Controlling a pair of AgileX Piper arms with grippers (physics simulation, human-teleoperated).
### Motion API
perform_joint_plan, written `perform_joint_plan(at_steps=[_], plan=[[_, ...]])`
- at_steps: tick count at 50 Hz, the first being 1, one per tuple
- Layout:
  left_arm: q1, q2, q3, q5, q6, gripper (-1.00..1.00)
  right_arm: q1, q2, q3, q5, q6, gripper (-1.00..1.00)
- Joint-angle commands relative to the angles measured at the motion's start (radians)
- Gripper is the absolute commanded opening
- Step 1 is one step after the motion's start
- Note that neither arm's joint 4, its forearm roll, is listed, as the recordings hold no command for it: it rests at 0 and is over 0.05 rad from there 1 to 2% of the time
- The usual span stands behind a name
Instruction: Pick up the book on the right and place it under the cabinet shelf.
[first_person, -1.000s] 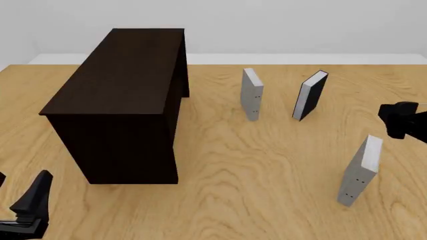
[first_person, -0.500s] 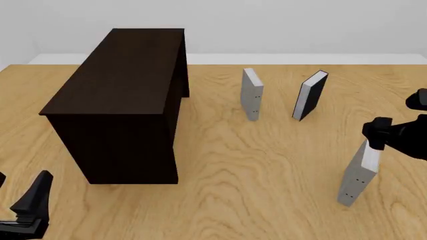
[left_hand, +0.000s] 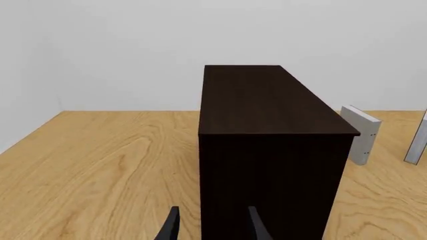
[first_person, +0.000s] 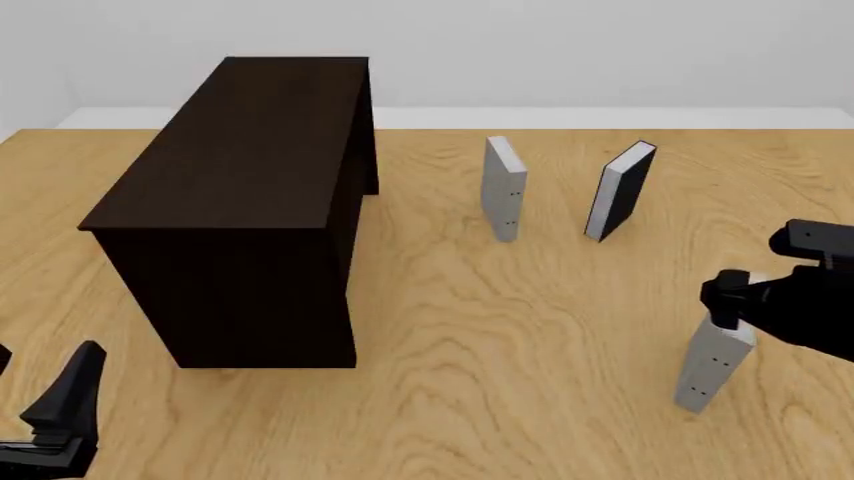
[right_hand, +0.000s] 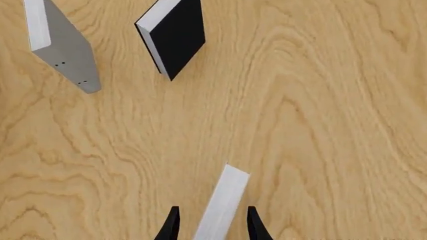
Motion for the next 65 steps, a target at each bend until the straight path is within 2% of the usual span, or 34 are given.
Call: perform_joint_plan(at_steps=[1,14,15,33,43,49,56,65], plan=[[0.002,0.001,0.003,-0.016,0.005,1.0,-0.006,0.043,0.136,-0.144,0.024,1.0],[0.003,0.001,0.003,-0.014,0.005,1.0,-0.007,0.108,0.167,-0.21,0.025,1.0],[0.003,0.001,0.005,-0.016,0.004,1.0,-0.01,0.104,0.165,-0.205,0.018,-1.0],[0.003,0.001,0.001,-0.013,0.005,1.0,-0.015,0.064,0.153,-0.163,0.01,-1.0],[0.003,0.001,0.003,-0.014,0.004,1.0,-0.007,-0.068,0.109,-0.047,-0.002,-1.0],[0.003,0.001,-0.002,-0.008,0.004,1.0,0.013,-0.134,0.095,0.0,0.013,-1.0],[0.003,0.001,0.002,-0.012,0.004,1.0,0.049,-0.193,0.096,0.016,0.047,-1.0],[0.003,0.001,-0.002,-0.008,0.004,1.0,0.129,-0.294,0.109,0.004,0.156,-1.0]])
